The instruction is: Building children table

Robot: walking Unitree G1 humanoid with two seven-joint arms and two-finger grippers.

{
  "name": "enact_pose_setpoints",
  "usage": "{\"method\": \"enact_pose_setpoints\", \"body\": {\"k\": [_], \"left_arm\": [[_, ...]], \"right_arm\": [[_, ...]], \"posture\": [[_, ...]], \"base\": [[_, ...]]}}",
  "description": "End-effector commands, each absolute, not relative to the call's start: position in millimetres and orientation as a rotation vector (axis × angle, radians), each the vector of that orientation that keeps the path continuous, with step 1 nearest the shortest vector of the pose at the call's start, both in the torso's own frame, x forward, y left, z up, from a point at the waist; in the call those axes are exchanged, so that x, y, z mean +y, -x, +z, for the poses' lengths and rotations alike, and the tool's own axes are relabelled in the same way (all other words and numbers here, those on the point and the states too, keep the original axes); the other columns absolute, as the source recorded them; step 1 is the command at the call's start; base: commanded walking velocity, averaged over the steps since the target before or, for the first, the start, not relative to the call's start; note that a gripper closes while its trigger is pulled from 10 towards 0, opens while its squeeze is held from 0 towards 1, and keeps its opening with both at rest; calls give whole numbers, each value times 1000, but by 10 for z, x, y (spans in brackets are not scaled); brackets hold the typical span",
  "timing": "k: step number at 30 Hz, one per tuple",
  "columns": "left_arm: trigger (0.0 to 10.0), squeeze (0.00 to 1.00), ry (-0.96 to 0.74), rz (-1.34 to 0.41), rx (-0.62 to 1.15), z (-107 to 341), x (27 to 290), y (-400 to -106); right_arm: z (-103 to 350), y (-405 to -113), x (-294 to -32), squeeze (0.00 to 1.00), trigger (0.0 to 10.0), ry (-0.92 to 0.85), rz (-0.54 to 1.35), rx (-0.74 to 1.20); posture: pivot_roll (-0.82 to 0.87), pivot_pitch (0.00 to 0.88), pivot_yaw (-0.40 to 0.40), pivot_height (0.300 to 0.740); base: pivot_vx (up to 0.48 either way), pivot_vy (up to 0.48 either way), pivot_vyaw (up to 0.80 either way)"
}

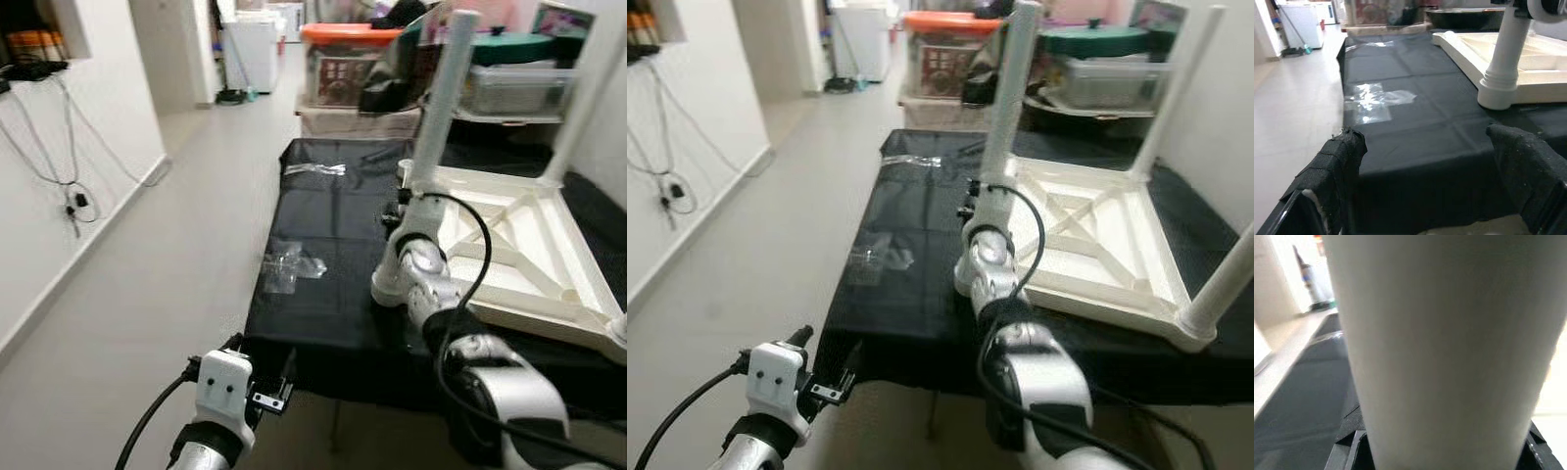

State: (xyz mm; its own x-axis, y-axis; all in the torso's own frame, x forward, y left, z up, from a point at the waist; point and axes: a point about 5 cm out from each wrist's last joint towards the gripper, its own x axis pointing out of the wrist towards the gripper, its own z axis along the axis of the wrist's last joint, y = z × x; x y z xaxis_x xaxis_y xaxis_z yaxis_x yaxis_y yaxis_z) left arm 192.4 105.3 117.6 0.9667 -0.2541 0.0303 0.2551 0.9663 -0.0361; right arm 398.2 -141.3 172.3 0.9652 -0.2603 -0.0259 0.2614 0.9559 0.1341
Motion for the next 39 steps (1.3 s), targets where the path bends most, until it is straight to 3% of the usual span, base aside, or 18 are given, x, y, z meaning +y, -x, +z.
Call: {"method": "enact_pose_setpoints", "body": {"k": [1,3,4,7,8,12,13,18,21,22,25,32,39], "left_arm": [[10000,0,37,-267,-14,1151,1044,-1924],[10000,0,36,-268,-14,1152,1044,-1923],[10000,0,37,-268,-13,1151,1043,-1922],[10000,0,39,-269,-13,1149,1036,-1925],[10000,0,40,-270,-13,1148,1024,-1928],[10000,0,46,-265,-13,1146,1019,-1927],[10000,0,48,-265,-13,1146,1020,-1926],[10000,0,50,-269,-12,1145,1022,-1930],[10000,0,49,-271,-9,1143,1029,-1936],[10000,0,49,-271,-9,1143,1029,-1936],[10000,0,48,-270,-10,1147,1031,-1940],[10000,0,47,-267,-10,1151,1031,-1940],[10000,0,42,-267,-8,1153,1047,-1931]], "right_arm": [[1497,-3908,-1426,0,0,-222,-329,107],[1476,-3892,-1342,0,0,-225,-302,114],[1517,-3909,-1231,0,10000,-215,-226,88],[1573,-3925,-1171,0,10000,-212,-155,46],[1626,-3936,-1167,1000,10000,-206,-104,-3],[1668,-3950,-1184,1000,10000,-183,-109,-33],[1679,-3959,-1175,0,10000,-204,-66,-37],[1734,-3967,-1115,0,10000,-244,110,-66],[1758,-3915,-948,0,10000,-274,580,-23],[1758,-3915,-948,0,10000,-274,580,-23],[1808,-3847,-900,0,10000,-257,952,58],[1932,-3810,-780,0,10000,-209,1210,111],[1946,-3755,-662,0,10000,-177,1336,133]], "posture": [[92,0,-19,740],[92,0,-19,740],[92,0,-19,740],[80,0,-23,740],[78,0,-27,740],[65,0,-28,740],[50,0,-22,740],[48,0,-19,740],[50,0,-16,740],[50,0,-16,740],[50,0,-16,740],[65,0,-23,740],[101,0,-14,740]], "base": [[0,0,0],[0,0,0],[0,0,0],[0,0,0],[0,0,0],[0,0,0],[0,0,0],[0,0,0],[0,0,0],[0,0,0],[0,0,0],[0,0,0],[0,0,0]]}}
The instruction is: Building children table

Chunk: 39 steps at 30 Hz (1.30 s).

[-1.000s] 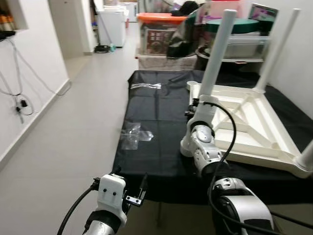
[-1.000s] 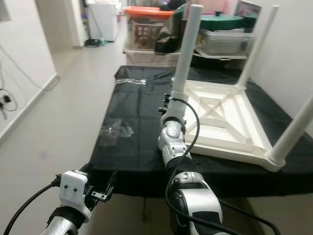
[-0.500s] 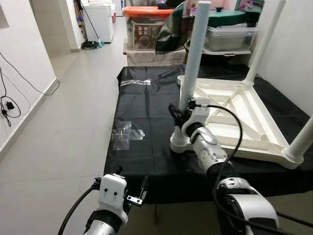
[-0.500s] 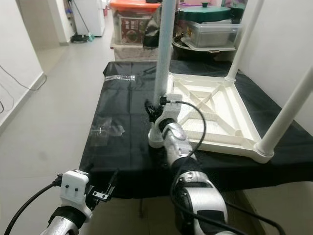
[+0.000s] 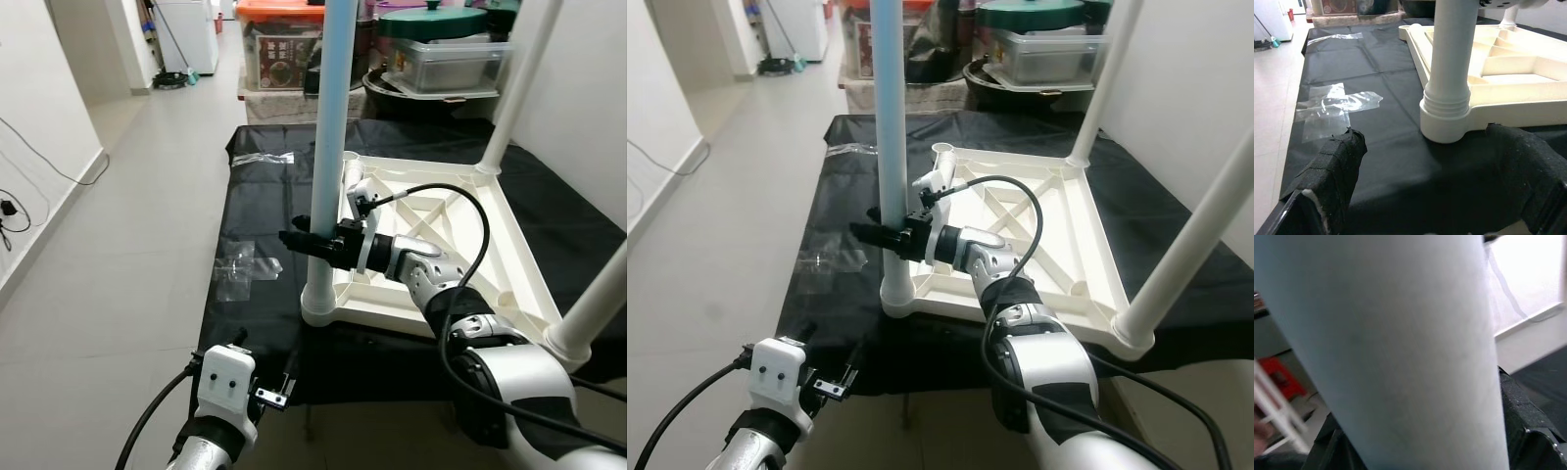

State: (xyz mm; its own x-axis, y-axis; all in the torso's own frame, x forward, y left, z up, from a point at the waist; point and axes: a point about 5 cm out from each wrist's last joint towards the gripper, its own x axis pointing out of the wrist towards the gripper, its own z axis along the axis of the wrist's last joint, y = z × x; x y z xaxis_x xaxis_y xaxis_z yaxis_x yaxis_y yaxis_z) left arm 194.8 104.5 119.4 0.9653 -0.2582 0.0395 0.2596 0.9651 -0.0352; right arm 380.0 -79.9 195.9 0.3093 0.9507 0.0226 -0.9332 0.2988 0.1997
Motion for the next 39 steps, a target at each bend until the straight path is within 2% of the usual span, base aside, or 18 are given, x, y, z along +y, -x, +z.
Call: {"method": "enact_pose_setpoints", "body": {"k": [1,2,3,8,13,16,18,20,23,25,26,32,33,34,35,37,38,39], "left_arm": [[10000,0,42,-267,-8,1153,1047,-1931],[10000,0,41,-266,-8,1153,1047,-1928],[10000,0,41,-265,-8,1154,1047,-1926],[10000,0,42,-263,-10,1160,1041,-1925],[10000,0,44,-264,-10,1161,1038,-1927],[10000,0,44,-265,-9,1156,1045,-1937],[10000,0,44,-266,-9,1154,1046,-1939],[10000,0,44,-266,-9,1154,1046,-1939],[10000,0,39,-270,-8,1154,1049,-1941],[10000,0,39,-270,-8,1154,1049,-1941],[10000,0,37,-270,-8,1154,1052,-1942],[10000,0,37,-271,-8,1154,1050,-1942],[10000,0,37,-272,-8,1154,1048,-1942],[10000,0,37,-272,-8,1154,1048,-1942],[10000,0,38,-272,-7,1153,1047,-1942],[10000,0,38,-273,-7,1153,1046,-1942],[10000,0,40,-273,-5,1148,1041,-1940],[10000,0,40,-273,-5,1148,1041,-1940]], "right_arm": [[1946,-3755,-662,0,10000,-177,1336,133],[1941,-3739,-656,0,3529,-178,1364,138],[1934,-3731,-651,0,0,-183,1379,145],[1910,-3746,-643,0,0,-157,1340,144],[1930,-3903,-707,0,0,-139,999,65],[1794,-4059,-998,0,0,-123,417,91],[1724,-4067,-1110,0,0,-135,253,111],[1724,-4067,-1110,0,0,-135,253,111],[1544,-3997,-1353,0,0,-154,-133,140],[1544,-3997,-1353,0,0,-154,-133,140],[1503,-3934,-1359,0,0,-184,-266,137],[1507,-3878,-1226,0,0,-186,-273,114],[1517,-3874,-1168,0,6000,-180,-245,99],[1517,-3874,-1168,0,6000,-180,-245,99],[1536,-3874,-1110,0,10000,-160,-217,77],[1550,-3875,-1077,0,10000,-146,-201,63],[1618,-3863,-1010,1000,10000,-127,-111,-20],[1618,-3863,-1010,1000,10000,-127,-111,-20]], "posture": [[101,0,-14,740],[115,0,-21,740],[115,0,-21,740],[109,0,-25,740],[109,0,-25,740],[90,0,-19,740],[90,0,-19,740],[90,0,-19,740],[92,0,-16,740],[92,0,-16,740],[93,0,-14,740],[84,0,-10,740],[84,0,-10,740],[84,0,-10,740],[84,0,-10,740],[84,0,-10,740],[80,0,-10,740],[80,0,-10,740]], "base": [[0,0,0],[0,0,0],[0,0,0],[0,0,0],[0,0,0],[0,0,0],[0,0,0],[0,0,0],[0,0,0],[0,0,0],[0,0,0],[0,0,0],[0,0,0],[0,0,0],[0,0,0],[0,0,0],[0,0,0],[0,0,0]]}}
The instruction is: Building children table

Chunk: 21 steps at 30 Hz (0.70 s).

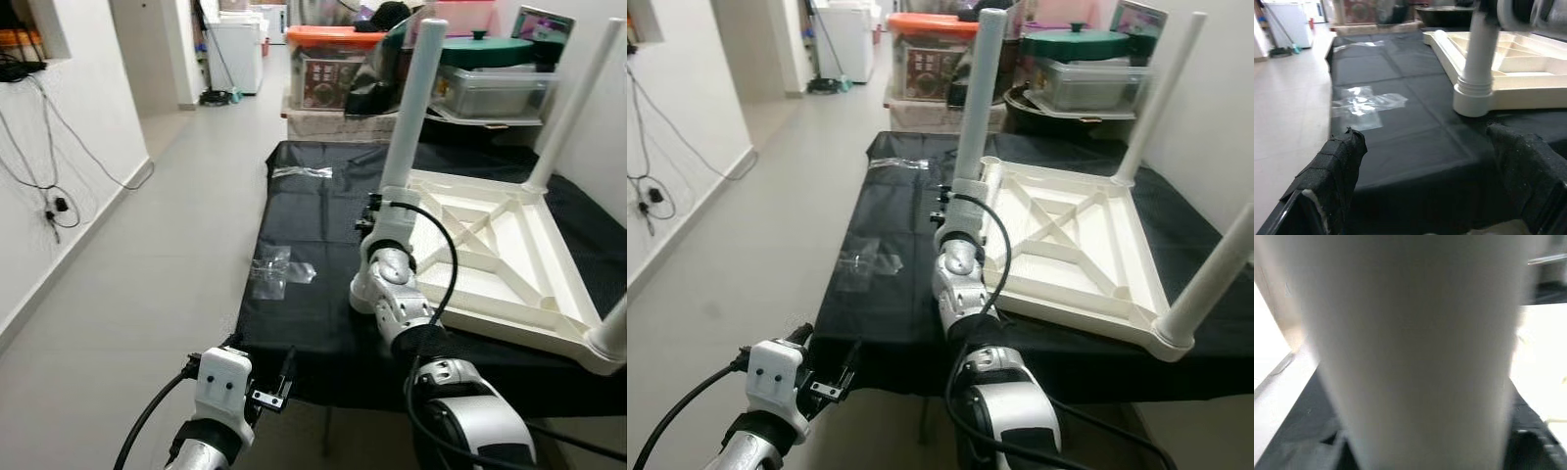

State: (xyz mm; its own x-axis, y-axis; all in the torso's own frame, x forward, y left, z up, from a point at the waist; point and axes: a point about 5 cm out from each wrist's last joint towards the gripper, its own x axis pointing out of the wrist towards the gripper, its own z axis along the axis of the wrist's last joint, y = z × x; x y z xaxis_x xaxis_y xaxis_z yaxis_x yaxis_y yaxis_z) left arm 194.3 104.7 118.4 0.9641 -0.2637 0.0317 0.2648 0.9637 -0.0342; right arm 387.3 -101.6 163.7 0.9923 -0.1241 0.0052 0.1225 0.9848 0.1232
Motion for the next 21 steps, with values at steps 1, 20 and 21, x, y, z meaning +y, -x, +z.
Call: {"method": "enact_pose_setpoints", "body": {"k": [1,20,21], "left_arm": [[10000,0,41,-274,-4,1147,1040,-1939],[10000,0,42,-280,0,1129,1037,-1937],[10000,0,40,-280,0,1128,1037,-1938]], "right_arm": [[1644,-3852,-996,1000,10000,-115,-93,-51],[1895,-3817,-943,0,10000,-273,1000,9],[1882,-3790,-919,0,10000,-245,1093,49]], "posture": [[80,0,-10,740],[81,0,-6,740],[81,0,-6,740]], "base": [[0,0,0],[0,0,0],[0,0,0]]}}
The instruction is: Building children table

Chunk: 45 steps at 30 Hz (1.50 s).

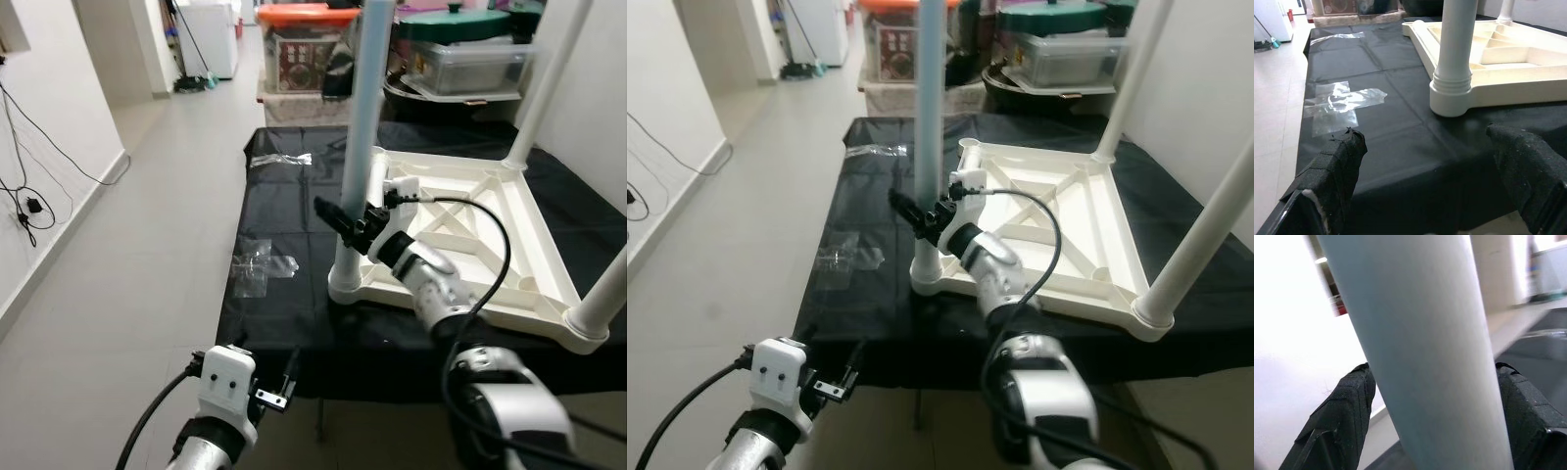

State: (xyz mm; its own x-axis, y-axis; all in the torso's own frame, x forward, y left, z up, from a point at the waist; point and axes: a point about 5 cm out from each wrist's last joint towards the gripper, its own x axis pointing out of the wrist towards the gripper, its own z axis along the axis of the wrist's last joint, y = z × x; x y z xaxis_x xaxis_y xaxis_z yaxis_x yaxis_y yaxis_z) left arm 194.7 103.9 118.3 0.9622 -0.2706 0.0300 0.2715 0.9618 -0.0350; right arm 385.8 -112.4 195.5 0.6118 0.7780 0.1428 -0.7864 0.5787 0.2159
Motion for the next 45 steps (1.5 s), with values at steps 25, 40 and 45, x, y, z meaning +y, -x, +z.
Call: {"method": "enact_pose_setpoints", "body": {"k": [25,40,45], "left_arm": [[10000,0,49,-275,-1,1136,1022,-1940],[10000,0,35,-273,-4,1145,1052,-1952],[10000,0,39,-272,-3,1142,1045,-1953]], "right_arm": [[1829,-3958,-822,0,0,-121,748,45],[1405,-3816,-1146,0,8000,-215,-267,123],[1472,-3820,-925,1000,10000,-214,-114,76]], "posture": [[65,0,-14,740],[70,0,-6,740],[61,0,-12,740]], "base": [[0,0,0],[0,0,0],[0,0,0]]}}
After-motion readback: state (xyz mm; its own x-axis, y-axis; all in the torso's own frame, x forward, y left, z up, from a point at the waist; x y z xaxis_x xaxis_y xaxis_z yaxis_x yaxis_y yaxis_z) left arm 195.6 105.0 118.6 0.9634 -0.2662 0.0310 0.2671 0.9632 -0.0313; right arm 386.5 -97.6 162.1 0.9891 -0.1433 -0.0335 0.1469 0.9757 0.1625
